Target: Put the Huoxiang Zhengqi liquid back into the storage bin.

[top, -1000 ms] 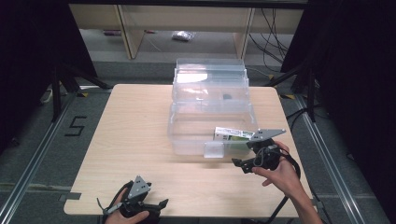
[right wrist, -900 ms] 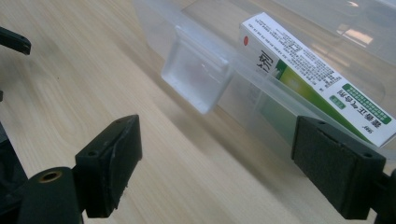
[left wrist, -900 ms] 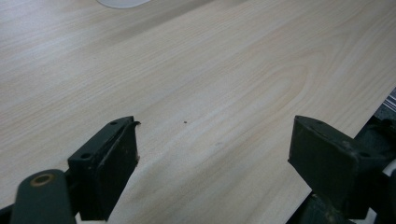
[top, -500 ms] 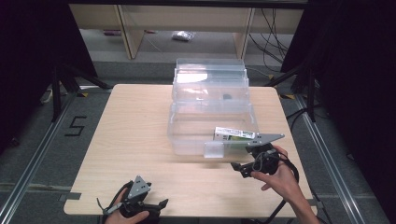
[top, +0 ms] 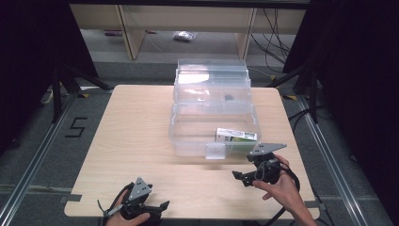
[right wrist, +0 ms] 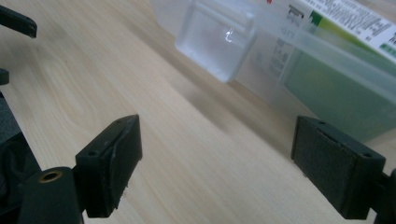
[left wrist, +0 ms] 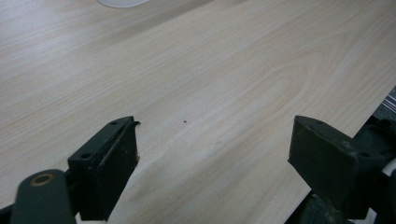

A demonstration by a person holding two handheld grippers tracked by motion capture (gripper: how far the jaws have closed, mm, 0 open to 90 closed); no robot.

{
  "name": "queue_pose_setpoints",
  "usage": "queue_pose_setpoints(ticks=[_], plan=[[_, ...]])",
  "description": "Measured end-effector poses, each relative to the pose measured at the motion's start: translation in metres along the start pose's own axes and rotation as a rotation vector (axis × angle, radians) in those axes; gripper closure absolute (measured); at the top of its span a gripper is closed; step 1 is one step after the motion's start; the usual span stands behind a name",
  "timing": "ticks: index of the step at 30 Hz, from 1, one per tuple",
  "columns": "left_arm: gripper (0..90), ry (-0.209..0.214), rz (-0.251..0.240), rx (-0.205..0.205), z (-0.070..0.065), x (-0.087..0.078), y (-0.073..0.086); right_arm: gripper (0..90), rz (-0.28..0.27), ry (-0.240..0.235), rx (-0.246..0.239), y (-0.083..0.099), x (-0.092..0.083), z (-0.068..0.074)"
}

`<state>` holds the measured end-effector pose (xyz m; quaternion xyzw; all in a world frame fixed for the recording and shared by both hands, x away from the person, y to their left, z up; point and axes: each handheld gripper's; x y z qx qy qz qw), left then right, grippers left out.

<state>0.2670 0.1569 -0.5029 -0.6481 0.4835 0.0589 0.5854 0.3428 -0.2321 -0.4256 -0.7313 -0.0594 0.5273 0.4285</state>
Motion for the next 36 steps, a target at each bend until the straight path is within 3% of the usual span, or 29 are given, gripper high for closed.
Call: queue_pose_setpoints(ticks=[1, 3, 11, 12, 15, 23, 28, 30, 31, 32, 33, 34, 36], plan=[[14.9, 0.0, 0.001, 0.001, 0.0, 0.0, 0.0, 17.4, -0.006, 0.002, -0.015, 0.003, 0.001, 0.0], [14.9, -0.001, 0.002, 0.002, 0.0, 0.0, 0.0, 17.5, 0.012, -0.012, 0.0, 0.007, 0.001, 0.002], [14.9, -0.009, 0.001, 0.005, 0.0, 0.0, 0.0, 17.5, -0.042, -0.003, 0.014, 0.023, 0.006, 0.006], [14.9, -0.009, 0.001, 0.005, 0.0, 0.0, 0.0, 17.5, -0.018, -0.01, 0.01, 0.024, 0.004, 0.006], [14.9, -0.009, -0.002, 0.005, 0.0, 0.0, 0.0, 17.4, -0.044, -0.006, 0.026, 0.028, 0.006, 0.009], [14.9, 0.008, -0.013, 0.001, -0.001, 0.0, 0.0, 17.2, -0.019, -0.03, 0.057, 0.045, 0.006, 0.017], [14.9, -0.002, -0.001, 0.009, 0.0, 0.0, 0.0, 17.2, -0.011, -0.037, 0.07, 0.056, 0.008, 0.022], [14.9, 0.009, -0.022, -0.017, -0.002, 0.001, 0.001, 17.2, -0.017, -0.048, 0.063, 0.061, 0.009, 0.023], [15.0, 0.01, -0.023, -0.016, -0.002, 0.001, 0.001, 16.9, -0.006, -0.041, 0.063, 0.062, 0.008, 0.024], [14.9, 0.007, -0.014, -0.006, -0.002, 0.001, 0.001, 16.6, -0.006, -0.041, 0.098, 0.063, 0.008, 0.027], [14.9, 0.004, -0.011, 0.0, -0.001, 0.001, 0.0, 16.6, -0.015, -0.028, 0.07, 0.066, 0.008, 0.026], [14.9, -0.005, -0.004, 0.009, 0.0, 0.0, 0.0, 16.6, -0.012, -0.028, 0.099, 0.068, 0.008, 0.029], [14.9, -0.004, -0.005, 0.01, 0.0, 0.0, 0.0, 16.7, -0.022, -0.027, 0.091, 0.073, 0.008, 0.031]])
Point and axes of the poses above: each handheld gripper's, and its own axes: x roughly forward along the jaws, y roughly out of its underside, z roughly to its left, and after that the axes turned 15 degrees about -x, right-handed
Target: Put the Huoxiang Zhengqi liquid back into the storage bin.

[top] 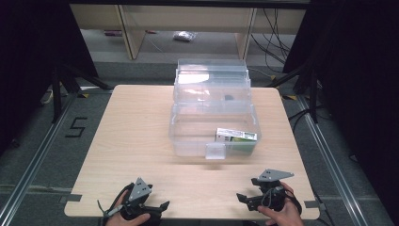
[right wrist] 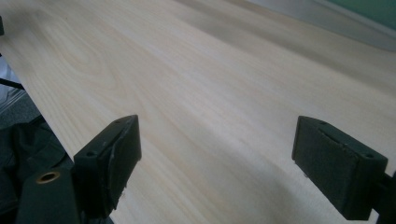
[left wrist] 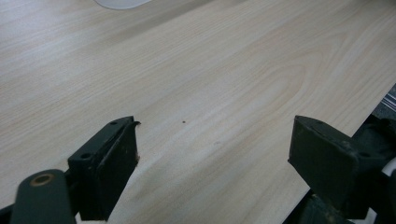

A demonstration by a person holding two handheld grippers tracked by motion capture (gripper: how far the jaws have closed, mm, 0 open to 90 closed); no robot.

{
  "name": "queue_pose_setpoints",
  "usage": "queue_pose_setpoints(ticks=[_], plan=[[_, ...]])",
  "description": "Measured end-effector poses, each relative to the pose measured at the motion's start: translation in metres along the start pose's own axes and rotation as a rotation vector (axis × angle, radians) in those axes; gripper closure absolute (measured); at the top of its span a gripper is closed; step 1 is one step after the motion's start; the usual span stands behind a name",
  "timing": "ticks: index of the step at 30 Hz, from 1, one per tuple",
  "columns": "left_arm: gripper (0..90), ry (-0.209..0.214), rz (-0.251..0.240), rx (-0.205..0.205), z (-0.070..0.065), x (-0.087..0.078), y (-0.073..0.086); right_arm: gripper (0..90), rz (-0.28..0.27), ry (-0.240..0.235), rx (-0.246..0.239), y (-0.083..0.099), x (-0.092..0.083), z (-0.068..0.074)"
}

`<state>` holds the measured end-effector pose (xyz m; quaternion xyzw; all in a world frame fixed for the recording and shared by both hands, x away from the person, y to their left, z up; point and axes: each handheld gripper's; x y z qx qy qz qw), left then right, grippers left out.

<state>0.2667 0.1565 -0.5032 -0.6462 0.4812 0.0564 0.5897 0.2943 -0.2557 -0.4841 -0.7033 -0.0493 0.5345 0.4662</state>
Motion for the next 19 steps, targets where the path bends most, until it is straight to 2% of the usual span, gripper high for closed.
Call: queue_pose_setpoints(ticks=[1, 3, 4, 6, 7, 8, 9, 11, 14, 15, 18, 19], plan=[[14.9, 0.0, 0.0, 0.0, -0.0001, 0.0, -0.0001, 16.7, 0.004, -0.012, 0.001, 0.0019, -0.0008, 0.0012], [14.9, 0.001, 0.0, 0.0, -0.0002, 0.0, 0.0, 17.2, -0.015, 0.001, -0.023, 0.0051, -0.0026, 0.0019], [15.0, 0.009, -0.008, -0.01, -0.0011, 0.0003, 0.0003, 17.1, -0.011, 0.005, 0.006, 0.0061, -0.0035, 0.0046], [14.9, 0.004, -0.003, -0.006, -0.0007, 0.0004, 0.0001, 17.1, -0.017, 0.005, -0.036, 0.008, -0.0032, 0.0018], [14.9, -0.001, 0.001, 0.0, -0.0003, 0.0003, -0.0001, 17.1, -0.013, 0.009, -0.025, 0.0088, -0.004, 0.003], [14.9, 0.0, -0.001, -0.002, -0.0005, 0.0004, 0.0, 17.2, -0.021, 0.02, -0.05, 0.0095, -0.0038, 0.0019], [14.9, 0.003, -0.003, -0.004, -0.0007, 0.0005, 0.0001, 17.1, -0.018, 0.027, -0.053, 0.0097, -0.0043, 0.0022], [14.9, 0.001, -0.002, -0.002, -0.0005, 0.0003, 0.0, 17.0, -0.016, 0.019, -0.025, 0.0096, -0.0039, 0.0046], [14.9, 0.011, -0.006, -0.007, -0.001, 0.0, 0.0003, 17.0, -0.018, 0.013, -0.044, 0.0095, -0.0023, 0.0036], [14.9, 0.009, -0.001, -0.006, -0.0012, -0.0003, 0.0, 17.1, -0.019, 0.03, -0.052, 0.0095, -0.003, 0.0037], [14.9, -0.001, -0.004, -0.002, -0.0008, 0.0004, -0.0001, 17.1, -0.022, 0.032, -0.057, 0.0093, -0.0032, 0.0035], [15.0, 0.0, -0.002, -0.001, -0.0006, 0.0002, -0.0002, 17.1, -0.019, 0.023, -0.042, 0.0091, -0.0031, 0.0041]])
Point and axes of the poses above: each handheld gripper's, and its own axes: x roughly forward along the jaws, y roughly out of its underside, z roughly to its left, and after that the axes turned 15 degrees about -x, right-handed
